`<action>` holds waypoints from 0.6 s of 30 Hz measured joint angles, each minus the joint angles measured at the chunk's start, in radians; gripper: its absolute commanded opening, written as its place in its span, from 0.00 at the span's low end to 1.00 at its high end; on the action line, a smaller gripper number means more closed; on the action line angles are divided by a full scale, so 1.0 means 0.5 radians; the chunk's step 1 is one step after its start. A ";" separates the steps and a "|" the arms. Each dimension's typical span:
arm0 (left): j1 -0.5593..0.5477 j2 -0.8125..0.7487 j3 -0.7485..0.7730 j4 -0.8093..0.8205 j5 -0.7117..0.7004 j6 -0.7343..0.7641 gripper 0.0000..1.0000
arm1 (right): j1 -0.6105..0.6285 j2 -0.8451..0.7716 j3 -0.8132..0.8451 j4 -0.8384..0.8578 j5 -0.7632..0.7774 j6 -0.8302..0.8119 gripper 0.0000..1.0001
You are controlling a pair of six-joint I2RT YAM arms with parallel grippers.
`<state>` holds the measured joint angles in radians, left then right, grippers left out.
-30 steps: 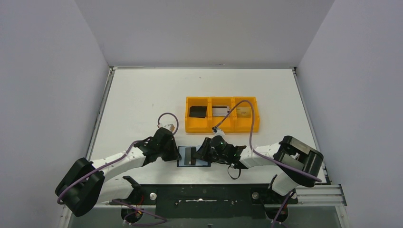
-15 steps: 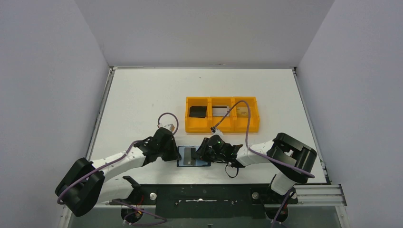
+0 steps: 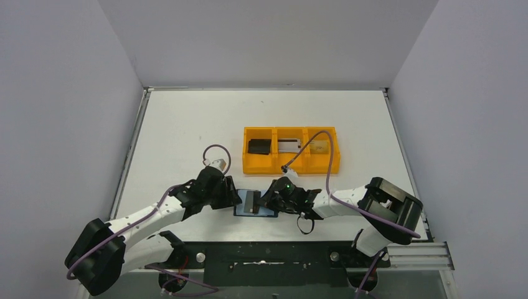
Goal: Take the credit cards out of the card holder
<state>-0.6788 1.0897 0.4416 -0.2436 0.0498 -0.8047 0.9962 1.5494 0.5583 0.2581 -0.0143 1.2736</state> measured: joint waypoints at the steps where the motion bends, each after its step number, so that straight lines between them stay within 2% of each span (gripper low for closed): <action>1: 0.000 -0.012 0.012 -0.008 -0.008 0.000 0.52 | 0.001 0.000 0.002 -0.017 0.008 0.000 0.00; 4: -0.001 -0.018 0.079 -0.014 -0.025 0.000 0.58 | 0.011 0.000 0.011 -0.053 0.021 -0.001 0.00; 10: -0.016 -0.004 0.154 0.095 0.042 -0.001 0.59 | 0.014 0.000 0.021 -0.072 0.031 0.000 0.00; 18: -0.060 0.282 0.092 0.246 0.238 -0.011 0.45 | 0.014 0.000 0.024 -0.069 0.034 0.006 0.05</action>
<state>-0.7086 1.2308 0.4873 -0.1207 0.1688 -0.8104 1.0031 1.5494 0.5705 0.2234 0.0029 1.2766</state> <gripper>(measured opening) 0.501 0.025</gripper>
